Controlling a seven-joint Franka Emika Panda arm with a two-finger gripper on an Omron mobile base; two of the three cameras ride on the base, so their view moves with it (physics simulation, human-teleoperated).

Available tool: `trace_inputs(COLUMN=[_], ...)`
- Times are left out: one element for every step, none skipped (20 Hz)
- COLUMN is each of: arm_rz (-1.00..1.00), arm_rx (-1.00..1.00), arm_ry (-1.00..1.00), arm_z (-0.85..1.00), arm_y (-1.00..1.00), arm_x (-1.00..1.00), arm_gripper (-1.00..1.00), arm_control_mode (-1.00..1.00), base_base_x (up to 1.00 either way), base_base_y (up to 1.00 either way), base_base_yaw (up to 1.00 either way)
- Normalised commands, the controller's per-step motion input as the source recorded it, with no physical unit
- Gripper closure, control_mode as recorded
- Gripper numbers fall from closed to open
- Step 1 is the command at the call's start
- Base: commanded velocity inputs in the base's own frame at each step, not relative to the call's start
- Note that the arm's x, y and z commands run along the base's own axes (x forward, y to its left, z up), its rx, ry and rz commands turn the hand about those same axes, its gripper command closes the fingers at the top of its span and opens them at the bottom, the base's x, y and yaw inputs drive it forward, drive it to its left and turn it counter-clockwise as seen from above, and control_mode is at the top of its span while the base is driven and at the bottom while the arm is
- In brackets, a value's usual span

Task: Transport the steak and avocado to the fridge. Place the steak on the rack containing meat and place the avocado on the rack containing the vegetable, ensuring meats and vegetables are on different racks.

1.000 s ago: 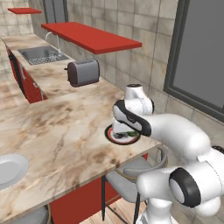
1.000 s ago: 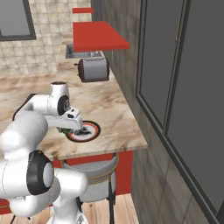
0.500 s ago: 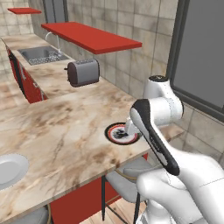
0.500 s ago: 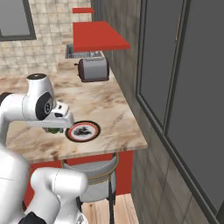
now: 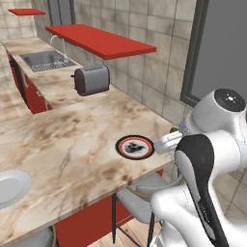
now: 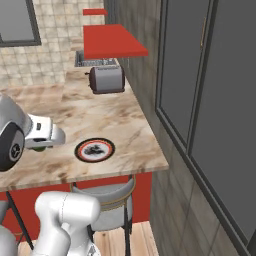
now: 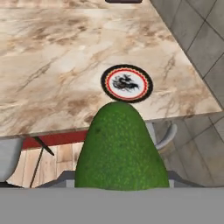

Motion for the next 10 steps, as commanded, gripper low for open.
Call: trace_inputs(arm_rz=[0.0, 0.0, 0.0, 0.0, 0.0, 0.0, 0.0, 0.0, 0.0, 0.0], arm_rx=[0.11, 0.1, 0.12, 0.12, 0.14, 0.17, 0.17, 0.13, 0.08, 0.04], arm_ry=[-0.13, -0.13, -0.09, -0.06, 0.0, 0.0, 0.0, 0.0, 0.0, -0.02], arm_z=[1.0, 1.0, 1.0, 1.0, 1.0, 1.0, 0.91, 0.74, 0.6, 0.52], arm_y=[-0.13, -0.31, -0.29, -0.29, -0.21, -0.2, -0.14, -0.1, -0.04, 0.0], arm_x=[-0.85, -0.89, -0.82, -0.78, -0.66, -0.59, -0.49, -0.46, -0.3, -0.38], arm_gripper=[1.0, 1.0, 1.0, 1.0, 1.0, 1.0, 1.0, 1.0, 1.0, 1.0], arm_control_mode=[-1.0, -1.0, -1.0, -1.0, -1.0, -1.0, -1.0, -1.0, -1.0, -1.0], base_base_x=[0.0, 0.0, 0.0, 0.0, 0.0, 0.0, 0.0, 0.0, 0.0, 0.0], base_base_y=[0.0, 0.0, 0.0, 0.0, 0.0, 0.0, 0.0, 0.0, 0.0, 0.0], base_base_yaw=[0.0, 0.0, 0.0, 0.0, 0.0, 0.0, 0.0, 0.0, 0.0, 0.0])
